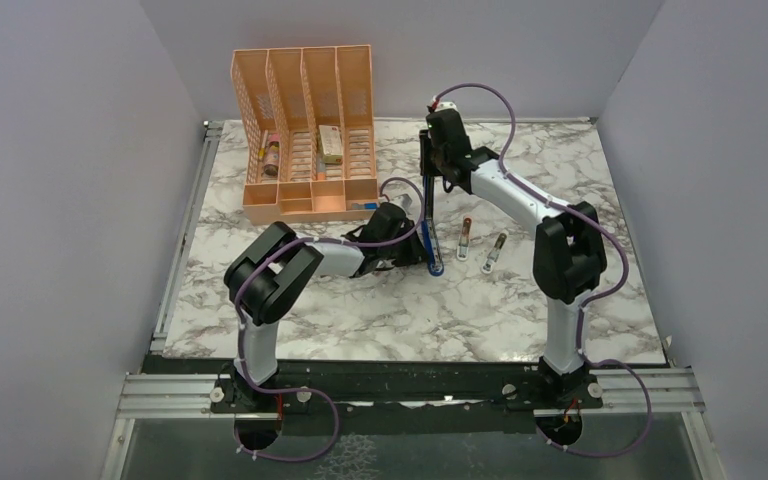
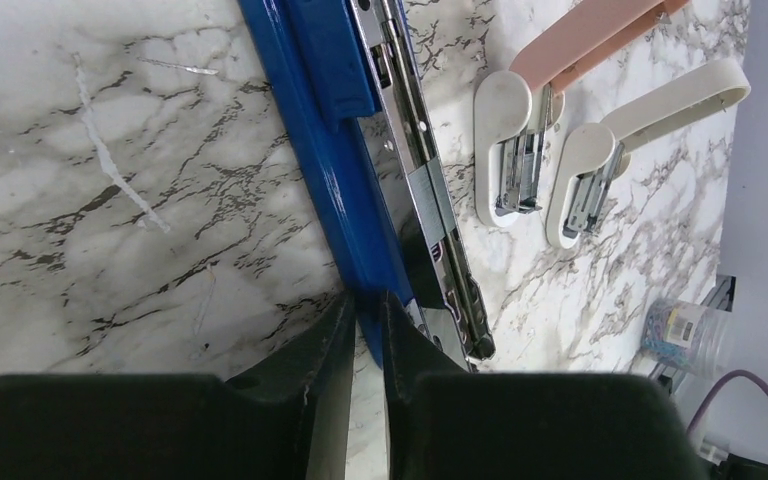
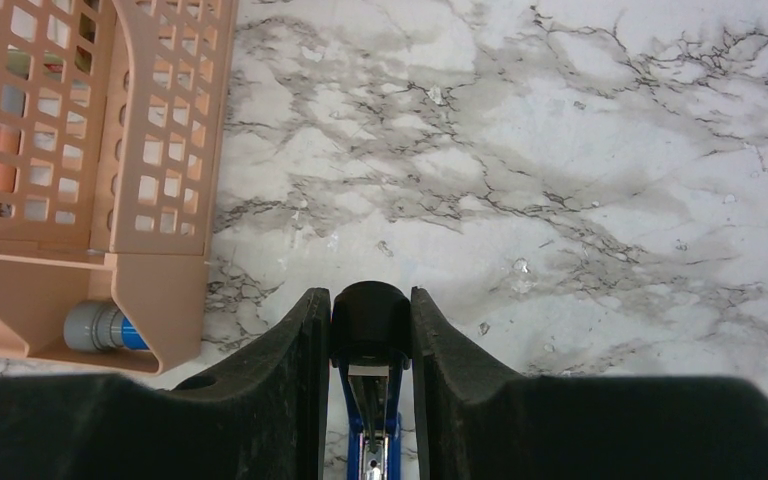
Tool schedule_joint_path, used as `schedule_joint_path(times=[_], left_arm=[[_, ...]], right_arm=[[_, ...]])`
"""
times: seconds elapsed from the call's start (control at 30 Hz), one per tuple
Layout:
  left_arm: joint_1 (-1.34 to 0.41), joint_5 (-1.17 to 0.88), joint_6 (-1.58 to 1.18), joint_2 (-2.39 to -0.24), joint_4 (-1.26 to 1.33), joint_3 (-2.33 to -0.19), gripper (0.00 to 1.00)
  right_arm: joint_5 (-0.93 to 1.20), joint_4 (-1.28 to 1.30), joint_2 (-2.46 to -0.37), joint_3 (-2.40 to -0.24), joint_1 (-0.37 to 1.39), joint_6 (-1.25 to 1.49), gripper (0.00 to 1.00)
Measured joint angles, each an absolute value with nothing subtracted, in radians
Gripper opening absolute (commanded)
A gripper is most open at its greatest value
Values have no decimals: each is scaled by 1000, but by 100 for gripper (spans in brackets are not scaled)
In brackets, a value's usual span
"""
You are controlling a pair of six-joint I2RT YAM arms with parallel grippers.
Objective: Load the staples into the stapler
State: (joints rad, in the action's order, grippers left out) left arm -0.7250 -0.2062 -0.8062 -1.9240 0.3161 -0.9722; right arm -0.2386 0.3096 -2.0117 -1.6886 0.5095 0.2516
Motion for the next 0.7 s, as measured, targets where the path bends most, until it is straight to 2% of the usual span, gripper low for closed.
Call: schedule_joint_path(times=[0.23, 0.7], left_arm=[[-719, -236, -838, -1952, 301, -1003, 11], [-700, -265, -891, -1966, 331, -991, 11]], right_arm=[[-231, 279, -1958, -1620, 511, 252, 26], [-220, 249, -1720, -1373, 568, 274, 26]])
